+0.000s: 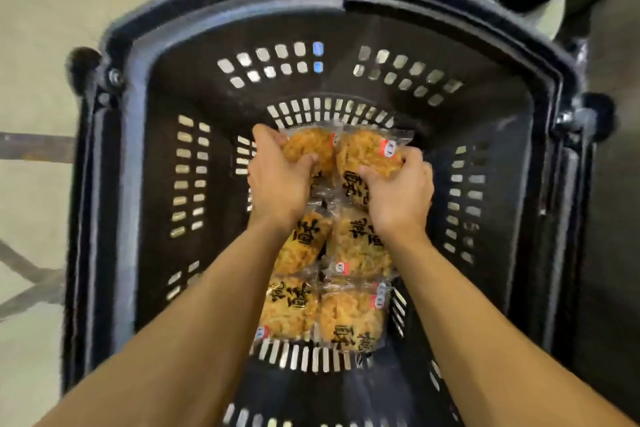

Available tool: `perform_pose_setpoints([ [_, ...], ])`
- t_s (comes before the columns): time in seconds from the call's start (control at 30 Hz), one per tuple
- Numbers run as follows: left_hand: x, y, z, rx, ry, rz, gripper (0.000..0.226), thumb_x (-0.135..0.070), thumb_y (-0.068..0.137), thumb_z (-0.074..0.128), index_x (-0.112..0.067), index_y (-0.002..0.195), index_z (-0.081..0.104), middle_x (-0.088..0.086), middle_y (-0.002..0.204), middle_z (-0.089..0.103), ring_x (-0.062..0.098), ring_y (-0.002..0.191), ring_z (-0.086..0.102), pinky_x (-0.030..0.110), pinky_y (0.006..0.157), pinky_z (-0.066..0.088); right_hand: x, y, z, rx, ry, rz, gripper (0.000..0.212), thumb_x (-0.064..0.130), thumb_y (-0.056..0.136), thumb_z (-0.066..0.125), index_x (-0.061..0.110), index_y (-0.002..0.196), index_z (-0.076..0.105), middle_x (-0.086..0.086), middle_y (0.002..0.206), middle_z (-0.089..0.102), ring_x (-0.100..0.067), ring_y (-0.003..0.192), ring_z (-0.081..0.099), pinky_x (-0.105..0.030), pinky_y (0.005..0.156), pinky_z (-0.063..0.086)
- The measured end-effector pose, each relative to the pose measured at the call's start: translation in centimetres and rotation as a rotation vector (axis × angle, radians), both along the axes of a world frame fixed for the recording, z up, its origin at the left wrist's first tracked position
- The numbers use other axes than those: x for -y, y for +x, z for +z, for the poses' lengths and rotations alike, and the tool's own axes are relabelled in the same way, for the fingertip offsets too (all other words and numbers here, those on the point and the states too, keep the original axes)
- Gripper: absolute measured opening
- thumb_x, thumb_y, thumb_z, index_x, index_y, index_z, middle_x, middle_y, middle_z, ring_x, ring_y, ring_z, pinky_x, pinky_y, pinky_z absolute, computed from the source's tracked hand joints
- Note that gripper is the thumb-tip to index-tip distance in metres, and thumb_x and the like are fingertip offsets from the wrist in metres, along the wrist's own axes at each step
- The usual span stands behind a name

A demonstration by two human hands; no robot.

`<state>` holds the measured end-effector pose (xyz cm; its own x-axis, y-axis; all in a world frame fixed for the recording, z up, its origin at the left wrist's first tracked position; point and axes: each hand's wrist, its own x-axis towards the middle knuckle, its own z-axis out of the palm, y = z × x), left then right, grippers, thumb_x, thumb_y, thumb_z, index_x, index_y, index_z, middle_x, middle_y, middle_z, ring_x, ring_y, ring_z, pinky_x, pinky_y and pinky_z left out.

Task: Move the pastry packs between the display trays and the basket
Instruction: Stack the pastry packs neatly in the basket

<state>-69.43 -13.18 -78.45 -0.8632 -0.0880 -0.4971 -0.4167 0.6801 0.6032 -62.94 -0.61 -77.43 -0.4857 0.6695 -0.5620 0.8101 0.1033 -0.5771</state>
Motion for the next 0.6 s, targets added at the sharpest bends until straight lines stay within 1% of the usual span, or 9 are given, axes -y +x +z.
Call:
perform_pose_setpoints([
  [0.03, 0.1, 0.2, 1.8, -0.043, 0.022, -0.043, 0.042, -0.026, 0.087, 0.078, -0.022, 0.105, 0.04, -0.008, 0.092, 0.055, 0.005, 0.083, 0.054, 0.04, 0.083, 0.05, -0.1, 0.2, 1.7, -0.051, -0.023, -0.027, 0.037, 0.029, 0.088, 0.077, 0.025, 0.118, 0.055, 0.003, 0.117, 0.053, -0.019, 0.11, 0.056, -0.037, 0.1, 0.045],
  [0.1, 0.6, -0.1, 6.8, -0.143, 0.066, -0.102, 0.042, -0.025, 0.087, 0.077, -0.025, 0.106, 0.039, -0.011, 0.091, 0.057, 0.003, 0.083, 0.059, 0.038, 0.083, 0.052, -0.3, 0.6, 6.6, -0.159, -0.096, -0.071, 0.033, 0.027, 0.087, 0.078, 0.029, 0.109, 0.053, 0.006, 0.11, 0.061, -0.013, 0.103, 0.06, -0.034, 0.092, 0.049],
  [0.17, 0.9, -0.8, 12.8, -0.234, 0.162, -0.097, 0.047, -0.023, 0.085, 0.079, -0.027, 0.11, 0.04, -0.015, 0.092, 0.06, -0.002, 0.086, 0.062, 0.029, 0.084, 0.051, -0.5, 1.1, 12.6, -0.272, -0.183, -0.103, 0.034, 0.023, 0.085, 0.081, 0.028, 0.107, 0.055, 0.011, 0.101, 0.067, -0.005, 0.095, 0.066, -0.031, 0.087, 0.052],
  [0.2, 1.2, -0.9, 16.5, -0.28, 0.213, -0.08, 0.05, -0.022, 0.083, 0.081, -0.028, 0.113, 0.041, -0.018, 0.092, 0.06, -0.004, 0.085, 0.062, 0.024, 0.082, 0.05, -0.6, 1.5, 16.3, -0.333, -0.215, -0.117, 0.035, 0.02, 0.084, 0.082, 0.024, 0.109, 0.057, 0.009, 0.1, 0.07, -0.004, 0.093, 0.068, -0.031, 0.086, 0.054],
  [0.3, 2.1, -0.3, 29.6, -0.325, 0.348, -0.06, 0.05, -0.024, 0.08, 0.085, -0.03, 0.114, 0.048, -0.016, 0.095, 0.064, -0.008, 0.082, 0.063, 0.011, 0.074, 0.047, -0.7, 3.7, 29.5, -0.496, -0.234, -0.206, 0.037, 0.01, 0.082, 0.082, 0.014, 0.113, 0.062, -0.003, 0.104, 0.075, -0.016, 0.097, 0.072, -0.042, 0.09, 0.058],
  [0.37, 2.7, 0.4, 38.8, -0.338, 0.467, -0.145, 0.044, -0.025, 0.078, 0.086, -0.031, 0.111, 0.057, -0.015, 0.098, 0.068, -0.009, 0.085, 0.065, 0.012, 0.077, 0.05, -0.4, 6.3, 39.3, -0.609, -0.196, -0.286, 0.035, 0.008, 0.082, 0.081, 0.015, 0.112, 0.064, -0.005, 0.106, 0.075, -0.021, 0.1, 0.072, -0.048, 0.094, 0.057],
  [0.43, 3.3, 1.7, 48.1, -0.381, 0.551, -0.232, 0.04, -0.024, 0.077, 0.087, -0.036, 0.105, 0.061, -0.018, 0.096, 0.071, -0.005, 0.088, 0.067, 0.014, 0.078, 0.051, 0.3, 9.6, 49.1, -0.69, -0.125, -0.321, 0.033, 0.007, 0.083, 0.08, 0.02, 0.109, 0.065, -0.004, 0.105, 0.076, -0.021, 0.1, 0.072, -0.05, 0.096, 0.056],
  [0.5, 2.5, 3.2, 57.2, -0.425, 0.671, -0.332, 0.039, -0.022, 0.077, 0.087, -0.037, 0.102, 0.061, -0.018, 0.093, 0.071, -0.002, 0.087, 0.068, 0.014, 0.076, 0.051, 1.0, 14.0, 58.8, -0.793, -0.011, -0.406, 0.034, 0.01, 0.079, 0.081, 0.02, 0.108, 0.066, -0.002, 0.103, 0.076, -0.018, 0.096, 0.072, -0.045, 0.091, 0.057],
  [0.6, -0.2, 7.3, 69.3, -0.477, 0.886, -0.473, 0.036, -0.022, 0.077, 0.087, -0.036, 0.098, 0.061, -0.014, 0.089, 0.071, 0.004, 0.081, 0.067, 0.021, 0.073, 0.055, 1.8, 22.0, 71.2, -0.927, 0.151, -0.504, 0.044, 0.019, 0.072, 0.078, 0.017, 0.114, 0.064, -0.002, 0.105, 0.076, -0.018, 0.094, 0.072, -0.037, 0.081, 0.059],
])
